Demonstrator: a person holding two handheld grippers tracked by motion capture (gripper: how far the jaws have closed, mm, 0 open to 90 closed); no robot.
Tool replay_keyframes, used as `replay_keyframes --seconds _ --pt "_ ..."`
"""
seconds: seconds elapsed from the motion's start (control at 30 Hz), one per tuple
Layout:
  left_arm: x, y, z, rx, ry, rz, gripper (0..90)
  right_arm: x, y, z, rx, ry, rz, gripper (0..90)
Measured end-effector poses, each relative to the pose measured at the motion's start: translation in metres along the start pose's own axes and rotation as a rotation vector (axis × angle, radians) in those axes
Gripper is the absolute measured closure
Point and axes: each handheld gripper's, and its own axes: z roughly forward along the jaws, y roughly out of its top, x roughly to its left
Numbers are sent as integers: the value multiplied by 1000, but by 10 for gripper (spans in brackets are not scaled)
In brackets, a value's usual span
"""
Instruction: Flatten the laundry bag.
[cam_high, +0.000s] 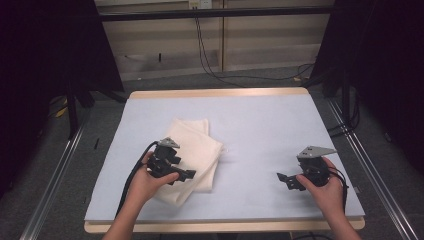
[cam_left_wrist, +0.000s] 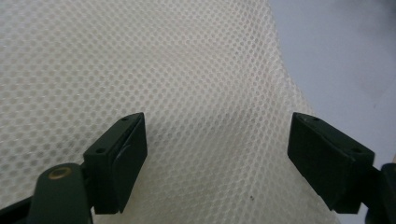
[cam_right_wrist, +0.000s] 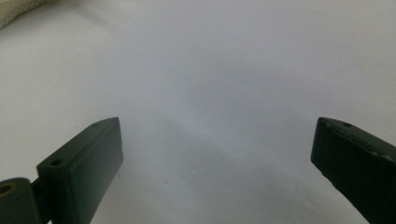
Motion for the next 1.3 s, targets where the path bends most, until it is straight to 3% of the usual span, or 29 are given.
replay_keyframes --seconds 0.1,0.27,0.33,0.37,0.43,0.63,0.7,0.73,0.8,0.83,0.93,1.1,1.3 --pt "-3 3 3 6 -21 2 163 1 0 0 -2 -5 -3 17" --pt "-11 5 11 29 -15 21 119 1 0 0 -17 -4 1 17" --pt "-11 5 17 62 -2 51 122 2 0 -1 -20 -7 8 17" --pt "-12 4 20 66 4 41 133 2 0 0 -23 -7 7 17" --pt "-11 3 23 98 8 64 145 3 1 0 -27 -4 2 16" --pt "-19 0 31 154 82 121 233 10 2 3 -24 15 -12 11" --pt "-21 -1 31 156 106 119 276 13 4 5 -32 27 -19 16" --pt "-22 -1 31 152 110 96 302 14 5 5 -33 27 -14 17" --pt "-21 -1 28 176 121 115 359 16 7 6 -48 28 -10 29" --pt "-22 -1 29 169 122 102 383 18 8 6 -54 27 -11 32" --pt "-21 -2 26 175 120 91 473 25 9 10 -66 65 -27 53" --pt "-10 -4 19 155 59 1 676 41 12 17 -60 121 -62 77" --pt "-6 -5 16 133 35 -33 744 62 18 27 -62 171 -99 147"
